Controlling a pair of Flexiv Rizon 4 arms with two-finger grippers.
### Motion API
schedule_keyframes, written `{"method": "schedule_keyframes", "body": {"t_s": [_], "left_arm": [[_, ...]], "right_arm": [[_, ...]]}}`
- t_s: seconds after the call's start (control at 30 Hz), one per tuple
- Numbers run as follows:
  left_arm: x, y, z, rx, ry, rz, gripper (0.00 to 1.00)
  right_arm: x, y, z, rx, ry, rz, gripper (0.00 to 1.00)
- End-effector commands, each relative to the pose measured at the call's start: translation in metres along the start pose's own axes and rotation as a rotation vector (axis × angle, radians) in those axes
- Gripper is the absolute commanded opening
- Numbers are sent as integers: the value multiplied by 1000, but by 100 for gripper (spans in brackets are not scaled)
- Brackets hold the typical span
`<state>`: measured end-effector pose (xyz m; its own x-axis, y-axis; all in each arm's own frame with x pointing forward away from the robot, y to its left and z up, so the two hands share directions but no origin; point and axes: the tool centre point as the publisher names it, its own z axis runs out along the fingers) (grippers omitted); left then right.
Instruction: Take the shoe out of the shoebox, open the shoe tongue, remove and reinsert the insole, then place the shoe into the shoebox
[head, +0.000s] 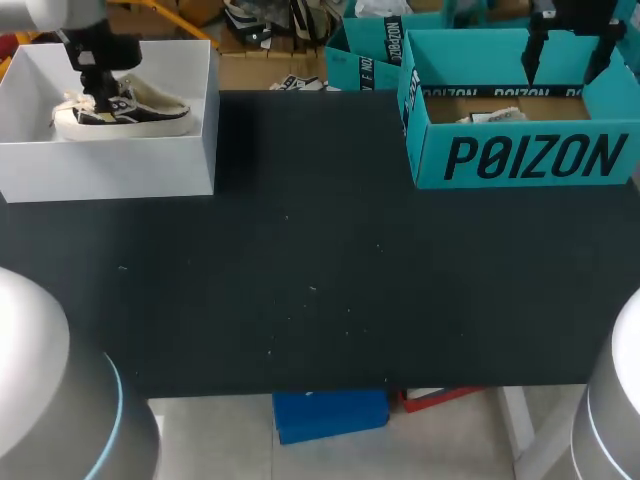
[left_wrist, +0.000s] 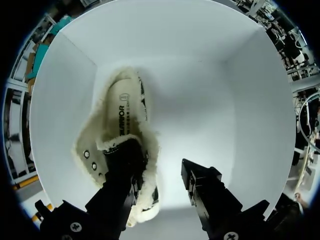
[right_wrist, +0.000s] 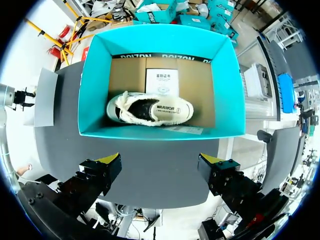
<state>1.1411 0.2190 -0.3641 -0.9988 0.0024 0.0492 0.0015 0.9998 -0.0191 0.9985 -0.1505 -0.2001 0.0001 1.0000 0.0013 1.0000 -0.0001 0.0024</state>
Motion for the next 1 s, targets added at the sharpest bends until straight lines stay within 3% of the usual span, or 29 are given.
{"method": "schedule_keyframes", "body": {"t_s": [0.03,0.73,0.83,0.9,0.93,1.0], "left_arm": [[-6,-2,11,-2,-7,4,45],[-16,0,46,-20,-73,-58,40],[-17,0,50,-36,-85,-83,31],[-18,-1,52,-41,-88,-111,5],[-19,-1,52,-45,-95,-116,0],[-20,-3,50,-43,-108,-117,0]], "right_arm": [[0,1,0,1,-1,0,100],[0,1,0,1,-1,0,100],[0,1,0,1,-1,0,100],[0,1,0,1,-1,0,100],[0,1,0,1,-1,0,100],[0,1,0,1,-1,0,100]]}}
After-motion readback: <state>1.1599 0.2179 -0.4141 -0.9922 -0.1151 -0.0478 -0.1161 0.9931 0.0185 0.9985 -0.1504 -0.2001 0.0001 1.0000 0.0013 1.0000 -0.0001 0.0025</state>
